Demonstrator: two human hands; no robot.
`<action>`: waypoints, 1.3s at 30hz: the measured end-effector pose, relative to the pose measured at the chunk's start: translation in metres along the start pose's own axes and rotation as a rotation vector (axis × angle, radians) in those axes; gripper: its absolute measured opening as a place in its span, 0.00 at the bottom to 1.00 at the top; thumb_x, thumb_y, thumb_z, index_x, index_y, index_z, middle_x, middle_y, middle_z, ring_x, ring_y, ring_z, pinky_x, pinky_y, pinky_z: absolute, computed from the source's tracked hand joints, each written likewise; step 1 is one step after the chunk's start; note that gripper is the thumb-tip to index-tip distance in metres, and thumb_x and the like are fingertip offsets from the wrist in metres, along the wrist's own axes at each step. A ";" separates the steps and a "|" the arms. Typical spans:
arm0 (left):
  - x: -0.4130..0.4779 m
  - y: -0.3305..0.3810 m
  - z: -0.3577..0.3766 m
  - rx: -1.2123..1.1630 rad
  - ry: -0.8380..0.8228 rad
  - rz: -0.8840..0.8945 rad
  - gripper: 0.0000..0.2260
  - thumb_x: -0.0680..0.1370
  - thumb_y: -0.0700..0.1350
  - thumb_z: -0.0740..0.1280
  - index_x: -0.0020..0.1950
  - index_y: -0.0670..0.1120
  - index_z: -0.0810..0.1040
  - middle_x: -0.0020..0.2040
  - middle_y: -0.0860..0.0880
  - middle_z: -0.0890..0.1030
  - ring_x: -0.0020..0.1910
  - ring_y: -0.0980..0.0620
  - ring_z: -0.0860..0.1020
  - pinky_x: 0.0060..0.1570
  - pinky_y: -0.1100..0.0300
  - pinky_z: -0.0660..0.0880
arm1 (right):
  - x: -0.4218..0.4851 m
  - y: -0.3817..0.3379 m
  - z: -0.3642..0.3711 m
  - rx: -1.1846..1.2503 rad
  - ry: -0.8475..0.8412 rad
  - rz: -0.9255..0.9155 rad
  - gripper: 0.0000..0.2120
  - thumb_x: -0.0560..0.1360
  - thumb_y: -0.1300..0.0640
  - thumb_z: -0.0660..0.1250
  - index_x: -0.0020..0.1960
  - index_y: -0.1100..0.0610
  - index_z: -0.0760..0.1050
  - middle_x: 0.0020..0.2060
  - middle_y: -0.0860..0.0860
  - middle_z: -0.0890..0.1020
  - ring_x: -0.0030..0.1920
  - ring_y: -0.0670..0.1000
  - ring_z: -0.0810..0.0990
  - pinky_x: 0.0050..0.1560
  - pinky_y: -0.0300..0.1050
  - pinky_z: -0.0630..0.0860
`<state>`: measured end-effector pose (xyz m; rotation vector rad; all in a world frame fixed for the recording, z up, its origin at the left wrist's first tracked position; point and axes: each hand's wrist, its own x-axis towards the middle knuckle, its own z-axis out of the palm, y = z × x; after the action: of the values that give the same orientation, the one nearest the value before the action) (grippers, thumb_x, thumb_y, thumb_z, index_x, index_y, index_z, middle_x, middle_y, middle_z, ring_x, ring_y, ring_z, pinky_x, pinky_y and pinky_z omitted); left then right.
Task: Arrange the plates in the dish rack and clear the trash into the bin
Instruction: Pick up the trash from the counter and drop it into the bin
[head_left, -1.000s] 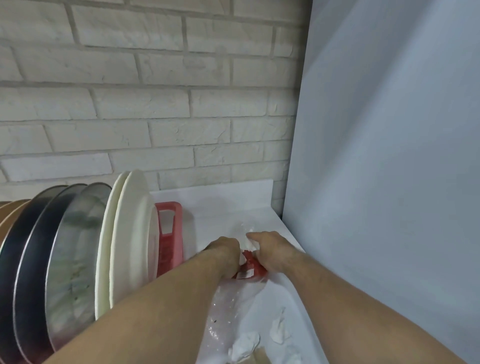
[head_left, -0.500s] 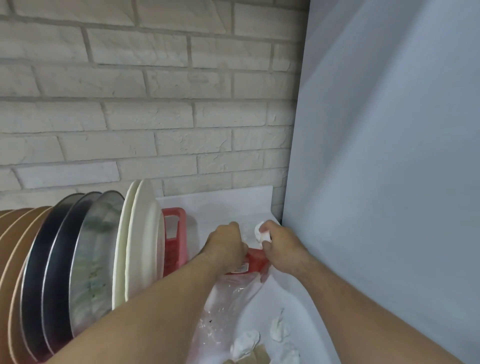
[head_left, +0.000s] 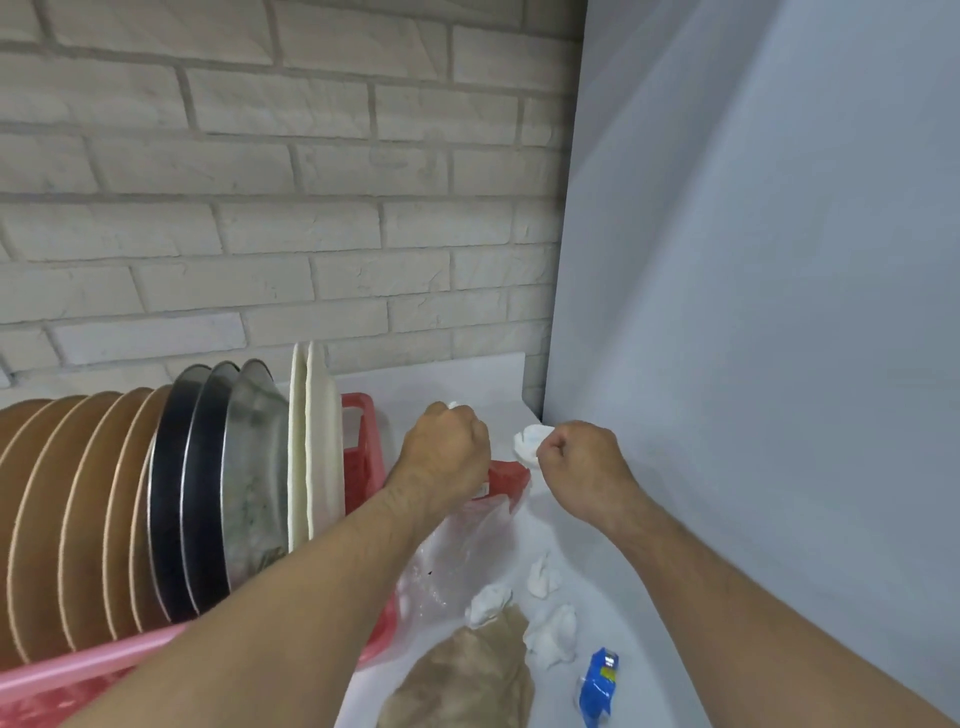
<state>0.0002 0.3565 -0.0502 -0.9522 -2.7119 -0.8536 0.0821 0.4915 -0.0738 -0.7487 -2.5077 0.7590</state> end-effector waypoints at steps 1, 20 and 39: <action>-0.006 0.001 -0.001 -0.005 0.000 -0.005 0.10 0.81 0.44 0.55 0.46 0.43 0.72 0.49 0.42 0.75 0.52 0.42 0.75 0.46 0.54 0.69 | -0.006 -0.001 -0.001 -0.013 -0.011 0.012 0.12 0.77 0.62 0.57 0.36 0.56 0.72 0.44 0.53 0.80 0.36 0.49 0.74 0.29 0.35 0.65; -0.117 -0.034 -0.025 0.028 -0.161 0.149 0.18 0.82 0.45 0.57 0.31 0.47 0.66 0.34 0.48 0.72 0.34 0.49 0.72 0.34 0.57 0.67 | -0.136 -0.026 -0.004 0.280 -0.107 0.275 0.18 0.74 0.69 0.51 0.43 0.59 0.79 0.38 0.52 0.77 0.28 0.57 0.81 0.24 0.36 0.72; -0.343 -0.105 -0.074 -0.295 -0.484 0.202 0.14 0.81 0.44 0.56 0.66 0.49 0.63 0.45 0.52 0.74 0.39 0.58 0.72 0.35 0.64 0.66 | -0.407 -0.066 0.055 0.419 -0.131 0.395 0.03 0.75 0.52 0.66 0.44 0.50 0.78 0.42 0.46 0.81 0.36 0.47 0.79 0.35 0.39 0.73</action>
<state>0.2026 0.0664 -0.1439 -1.6550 -2.8371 -1.1250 0.3419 0.1811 -0.1684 -1.0736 -2.2105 1.4552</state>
